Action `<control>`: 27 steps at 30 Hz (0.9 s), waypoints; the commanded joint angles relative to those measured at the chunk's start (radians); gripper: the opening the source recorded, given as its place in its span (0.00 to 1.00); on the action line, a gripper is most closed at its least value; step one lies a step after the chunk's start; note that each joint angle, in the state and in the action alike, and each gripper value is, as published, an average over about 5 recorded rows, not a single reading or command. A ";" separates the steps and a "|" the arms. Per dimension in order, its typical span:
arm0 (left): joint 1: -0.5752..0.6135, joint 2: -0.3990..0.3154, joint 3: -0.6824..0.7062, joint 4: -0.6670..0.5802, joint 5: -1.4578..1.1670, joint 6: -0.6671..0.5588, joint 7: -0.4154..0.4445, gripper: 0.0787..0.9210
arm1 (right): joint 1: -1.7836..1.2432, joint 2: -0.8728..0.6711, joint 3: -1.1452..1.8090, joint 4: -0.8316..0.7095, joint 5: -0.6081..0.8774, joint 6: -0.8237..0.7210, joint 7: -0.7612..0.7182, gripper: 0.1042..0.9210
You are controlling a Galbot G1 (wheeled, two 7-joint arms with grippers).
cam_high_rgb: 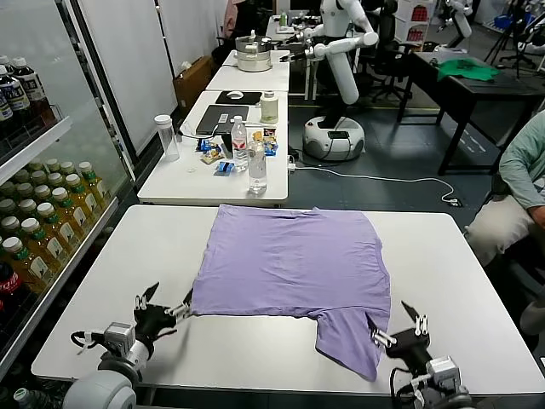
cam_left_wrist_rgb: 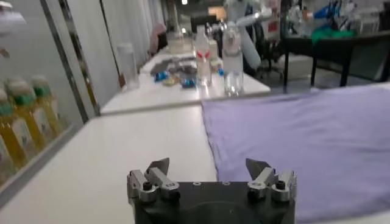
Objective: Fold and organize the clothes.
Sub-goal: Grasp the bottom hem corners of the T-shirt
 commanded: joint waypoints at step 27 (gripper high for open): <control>-0.033 -0.041 0.058 0.083 -0.045 0.049 -0.022 0.57 | -0.049 0.018 -0.055 -0.033 0.139 -0.009 0.035 0.49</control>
